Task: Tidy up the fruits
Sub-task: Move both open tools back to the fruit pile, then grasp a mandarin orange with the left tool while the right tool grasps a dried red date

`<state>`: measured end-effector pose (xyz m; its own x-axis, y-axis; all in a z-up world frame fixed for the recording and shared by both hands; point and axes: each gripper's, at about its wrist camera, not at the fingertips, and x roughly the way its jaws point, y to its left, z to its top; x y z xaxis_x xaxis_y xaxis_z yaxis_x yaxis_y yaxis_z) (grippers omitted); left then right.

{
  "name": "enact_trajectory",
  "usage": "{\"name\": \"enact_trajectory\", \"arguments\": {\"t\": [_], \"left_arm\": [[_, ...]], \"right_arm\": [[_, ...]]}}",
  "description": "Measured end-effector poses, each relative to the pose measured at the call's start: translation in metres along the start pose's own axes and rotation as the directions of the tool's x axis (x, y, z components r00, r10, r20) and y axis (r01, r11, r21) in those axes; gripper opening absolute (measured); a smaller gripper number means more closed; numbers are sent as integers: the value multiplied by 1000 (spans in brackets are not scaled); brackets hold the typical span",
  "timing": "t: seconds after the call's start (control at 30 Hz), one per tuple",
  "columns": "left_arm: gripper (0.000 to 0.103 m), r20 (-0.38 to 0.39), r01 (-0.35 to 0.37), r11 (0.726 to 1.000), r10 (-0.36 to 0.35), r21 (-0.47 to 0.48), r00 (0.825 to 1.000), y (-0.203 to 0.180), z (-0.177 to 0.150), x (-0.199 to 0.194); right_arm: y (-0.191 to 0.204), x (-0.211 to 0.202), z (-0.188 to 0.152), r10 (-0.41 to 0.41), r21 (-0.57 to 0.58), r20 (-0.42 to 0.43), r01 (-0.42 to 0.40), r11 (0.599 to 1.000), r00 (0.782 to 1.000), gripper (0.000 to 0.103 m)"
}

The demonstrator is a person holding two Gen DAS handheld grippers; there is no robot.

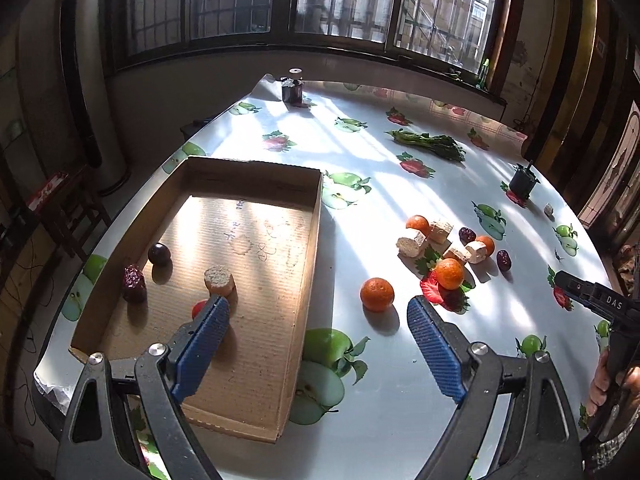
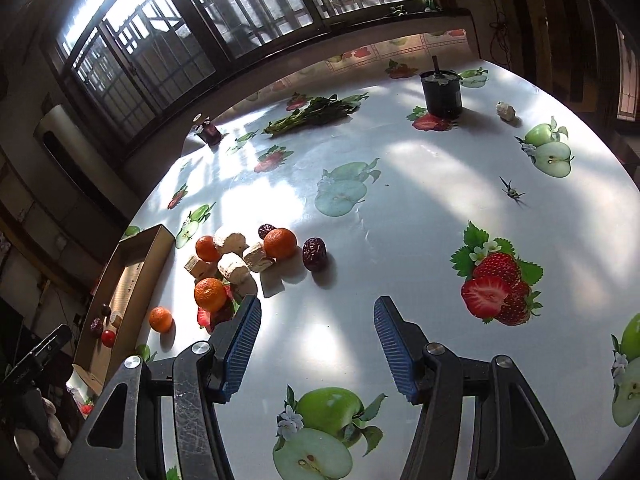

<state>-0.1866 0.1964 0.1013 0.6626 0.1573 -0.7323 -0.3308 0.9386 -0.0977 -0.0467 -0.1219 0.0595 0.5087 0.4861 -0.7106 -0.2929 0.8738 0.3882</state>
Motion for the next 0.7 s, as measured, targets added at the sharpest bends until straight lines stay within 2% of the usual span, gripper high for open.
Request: {"name": "enact_trajectory", "arguments": {"t": [0.13,0.17,0.27,0.3,0.43,0.63,0.67,0.7], "left_arm": [[89,-20,48,997,-46,65,999,-25,0,24],[85,-28,51,995,-49,82,998,-30,0,31],[59,-88,81,989,-70,125,994,-45,0,59],[57,-109,80,989,-66,128,992,-47,0,68],[57,-133,71,989,-54,126,990,-46,0,90],[56,-186,103,989,-82,102,979,-44,-5,113],[54,-184,101,989,-80,109,980,-45,-6,113],[53,-179,91,988,-68,122,981,-47,-7,113]], "right_arm": [[-3,16,7,-27,0,-18,27,1000,999,63],[-1,22,9,-42,-16,-31,42,999,999,63],[9,45,14,-76,-77,-75,70,995,994,62],[12,51,15,-86,-89,-83,78,993,993,61],[17,73,23,-99,-94,-107,89,992,989,59],[32,91,27,-111,-124,-111,97,987,988,59],[34,95,28,-115,-132,-113,100,986,987,58],[35,98,28,-119,-137,-116,103,985,986,51]]}}
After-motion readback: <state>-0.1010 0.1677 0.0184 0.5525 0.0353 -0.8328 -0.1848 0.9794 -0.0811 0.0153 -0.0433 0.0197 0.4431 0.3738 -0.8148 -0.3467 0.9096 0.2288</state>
